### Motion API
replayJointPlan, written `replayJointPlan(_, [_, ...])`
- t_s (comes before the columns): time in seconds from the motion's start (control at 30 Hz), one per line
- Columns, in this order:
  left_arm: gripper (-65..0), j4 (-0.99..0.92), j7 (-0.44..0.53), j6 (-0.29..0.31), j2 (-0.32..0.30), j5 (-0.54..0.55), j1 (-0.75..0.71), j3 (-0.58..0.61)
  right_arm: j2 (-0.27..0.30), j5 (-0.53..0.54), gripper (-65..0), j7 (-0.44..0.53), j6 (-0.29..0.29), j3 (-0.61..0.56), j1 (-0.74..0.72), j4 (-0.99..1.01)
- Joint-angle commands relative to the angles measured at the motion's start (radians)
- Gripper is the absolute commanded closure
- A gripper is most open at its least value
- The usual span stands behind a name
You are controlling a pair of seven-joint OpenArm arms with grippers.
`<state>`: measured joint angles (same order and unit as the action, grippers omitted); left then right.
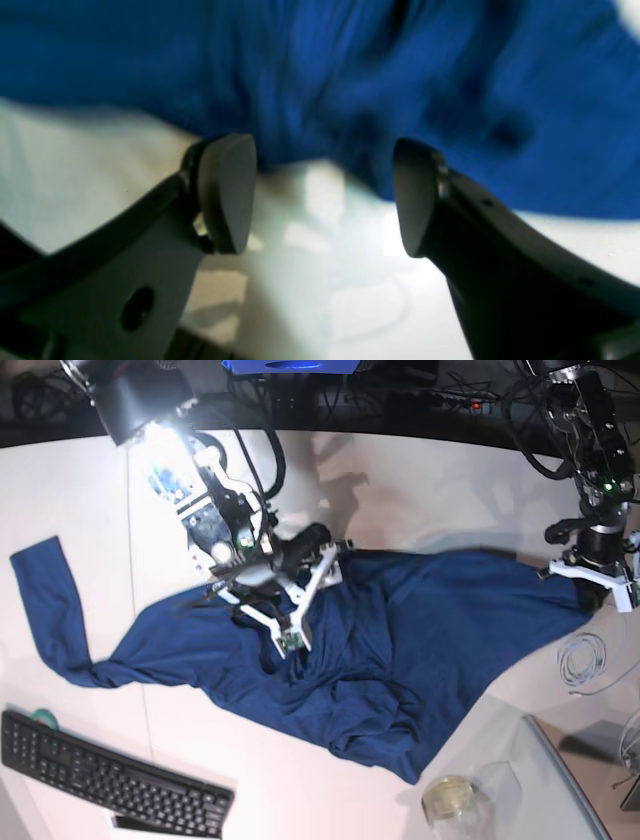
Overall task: Layout the t-shirt on the table in an organized manner, then fold the t-shirt properly
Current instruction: 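Release the fabric and move the right gripper back to the shirt edge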
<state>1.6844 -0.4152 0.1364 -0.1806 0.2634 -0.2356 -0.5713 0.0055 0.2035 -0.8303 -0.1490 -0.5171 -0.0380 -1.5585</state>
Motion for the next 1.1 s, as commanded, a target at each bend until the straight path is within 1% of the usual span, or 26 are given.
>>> replayJointPlan(0.0, [0.0,0.027,0.023,0.002,-0.013,0.006,0.005,-0.013,-0.005,-0.011,-39.0,0.062,0.009,0.005,-0.017,0.005])
replayJointPlan(0.13, [0.0,0.029,0.023,0.002,-0.035,0.006,-0.001,-0.016,-0.005,-0.011,-39.0,0.148,0.009,0.005,-0.009,0.128])
replayJointPlan(0.2, [0.0,0.029,0.023,0.004,-0.032,0.006,-0.005,-0.016,-0.008,-0.011,-39.0,0.176,0.009,0.005,-0.012,0.185])
replayJointPlan(0.3, [0.0,0.027,0.023,0.004,-0.032,0.006,-0.005,-0.016,-0.011,-0.011,-39.0,0.248,0.009,0.005,-0.018,0.258])
replayJointPlan(0.33, [0.0,0.027,0.023,0.006,-0.032,0.006,-0.005,-0.019,-0.011,-0.011,-38.7,0.276,0.009,0.007,-0.03,0.287])
replayJointPlan(0.37, [0.0,0.027,0.023,0.006,-0.033,0.006,-0.005,-0.019,-0.009,-0.011,-36.8,0.296,0.009,0.007,-0.038,0.32])
replayJointPlan(0.4, [0.0,0.027,0.023,0.006,-0.033,0.006,-0.005,-0.02,-0.006,-0.011,-31.8,0.309,0.009,0.013,-0.047,0.353])
replayJointPlan(0.43, [0.0,0.027,0.023,0.006,-0.033,0.006,-0.005,-0.022,-0.003,-0.011,-24.6,0.312,0.009,0.015,-0.056,0.378])
replayJointPlan(0.47, [0.0,0.027,0.023,0.006,-0.035,0.006,-0.005,-0.022,0.001,-0.011,-15.6,0.312,0.009,0.015,-0.064,0.399])
replayJointPlan(0.5, [0.0,0.027,0.023,0.006,-0.043,0.004,-0.005,-0.02,0.02,-0.011,-8.7,0.312,0.009,0.016,-0.063,0.407])
replayJointPlan(0.53, [0.0,0.026,0.023,0.006,-0.047,0.004,-0.005,-0.017,0.043,-0.011,-7.5,0.312,0.009,0.016,-0.056,0.399])
replayJointPlan(0.6, [0.0,0.009,0.023,0.006,-0.049,0.004,-0.005,-0.017,0.086,-0.008,-7.1,0.308,0.009,0.018,-0.03,0.367])
replayJointPlan(0.67, [0.0,-0.011,0.023,0.006,-0.05,0.004,-0.005,-0.017,0.146,-0.006,-7.1,0.306,0.009,0.019,-0.001,0.323])
replayJointPlan(0.73, [0.0,-0.022,0.023,0.006,-0.05,0.004,-0.005,-0.016,0.193,-0.006,-7.1,0.306,0.009,0.044,0.026,0.289])
replayJointPlan(0.8, [0.0,-0.028,0.023,0.006,-0.046,0.004,-0.006,-0.016,0.227,-0.006,-7.1,0.305,0.009,0.108,0.065,0.264])
replayJointPlan(0.9, [0.0,-0.023,0.022,0.006,-0.041,0.004,-0.012,-0.014,0.261,-0.006,-7.7,0.303,0.009,0.214,0.095,0.252])
replayJointPlan(1.0, [0.0,-0.019,0.022,0.007,-0.041,0.004,-0.028,0.001,0.278,-0.006,-8.1,0.25,0.009,0.338,0.094,0.255])
replayJointPlan(1.07, [0.0,-0.019,0.022,0.007,-0.043,0.004,-0.031,0.02,0.287,-0.006,-13.4,0.211,0.01,0.433,0.095,0.25])
